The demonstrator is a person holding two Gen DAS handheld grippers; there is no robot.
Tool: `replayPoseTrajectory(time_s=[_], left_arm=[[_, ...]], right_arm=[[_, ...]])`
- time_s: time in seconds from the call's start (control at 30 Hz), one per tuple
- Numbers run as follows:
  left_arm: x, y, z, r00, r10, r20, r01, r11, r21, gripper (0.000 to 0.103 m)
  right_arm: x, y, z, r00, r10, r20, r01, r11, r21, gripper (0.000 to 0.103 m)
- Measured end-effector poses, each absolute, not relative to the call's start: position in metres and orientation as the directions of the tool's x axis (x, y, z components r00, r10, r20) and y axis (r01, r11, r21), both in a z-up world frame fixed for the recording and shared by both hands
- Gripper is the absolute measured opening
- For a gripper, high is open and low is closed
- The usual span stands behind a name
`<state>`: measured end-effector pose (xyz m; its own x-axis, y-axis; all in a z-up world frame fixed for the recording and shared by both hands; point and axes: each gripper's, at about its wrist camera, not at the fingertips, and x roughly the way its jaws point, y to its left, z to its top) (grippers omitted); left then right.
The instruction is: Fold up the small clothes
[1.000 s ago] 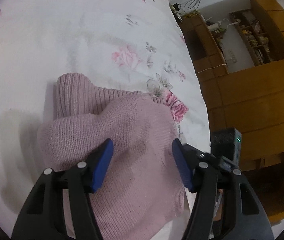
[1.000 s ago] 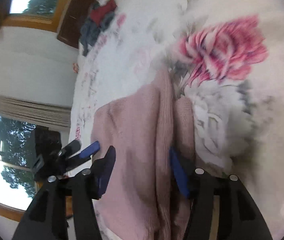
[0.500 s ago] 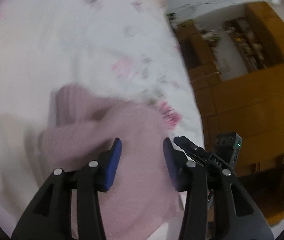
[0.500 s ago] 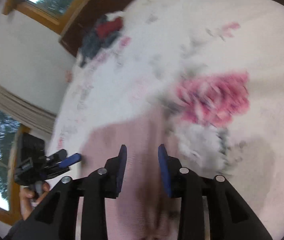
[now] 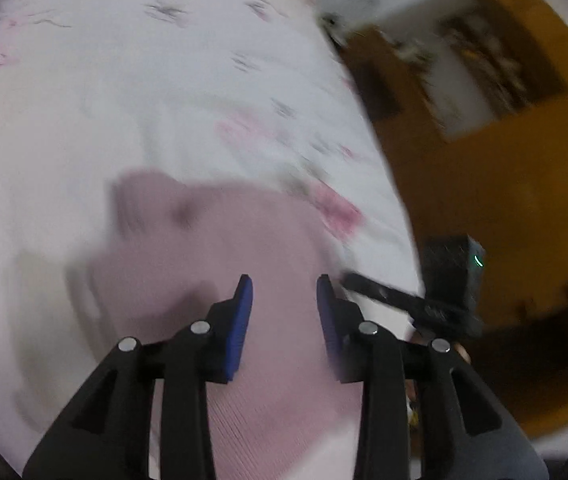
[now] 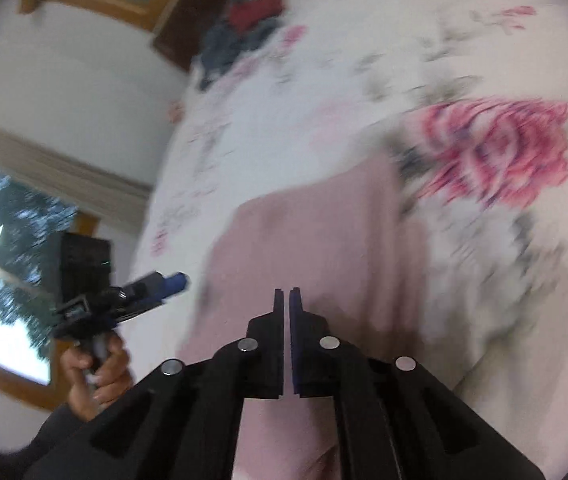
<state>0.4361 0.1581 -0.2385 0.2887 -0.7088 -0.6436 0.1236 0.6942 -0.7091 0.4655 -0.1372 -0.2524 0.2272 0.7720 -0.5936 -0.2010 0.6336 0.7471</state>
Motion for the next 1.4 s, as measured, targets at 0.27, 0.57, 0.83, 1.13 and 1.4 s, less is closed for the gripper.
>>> replayPoseTrajectory(time_s=[0.27, 0.57, 0.83, 1.13, 1.4], left_arm=[[0.426, 0.156, -0.271, 0.27, -0.6, -0.753, 0.047, 0.789, -0.612, 0.002], [0.385, 0.146, -0.271, 0.231, -0.606, -0.761, 0.081, 0.792, -0.605, 0.003], [0.326, 0.125, -0.299, 0.137, -0.601, -0.787, 0.078, 0.799, -0.597, 0.025], [0.27, 0.172, -0.251, 0.373, -0.675, -0.636, 0.025, 0.693, -0.721, 0.088], [0.271, 0.214, -0.291, 0.374, -0.669, -0.642, -0.111, 0.655, -0.747, 0.088]], right_arm=[[0.439, -0.131, -0.277, 0.183, 0.756, -0.628, -0.169, 0.654, 0.738, 0.001], [0.373, -0.14, -0.304, 0.128, 0.701, -0.702, -0.19, 0.712, 0.676, 0.0], [0.329, -0.138, -0.299, 0.132, 0.658, -0.742, -0.205, 0.75, 0.629, 0.0], [0.363, -0.191, -0.242, 0.264, 0.723, -0.639, -0.095, 0.678, 0.729, 0.086], [0.47, -0.182, -0.278, 0.199, 0.803, -0.562, 0.097, 0.554, 0.827, 0.086]])
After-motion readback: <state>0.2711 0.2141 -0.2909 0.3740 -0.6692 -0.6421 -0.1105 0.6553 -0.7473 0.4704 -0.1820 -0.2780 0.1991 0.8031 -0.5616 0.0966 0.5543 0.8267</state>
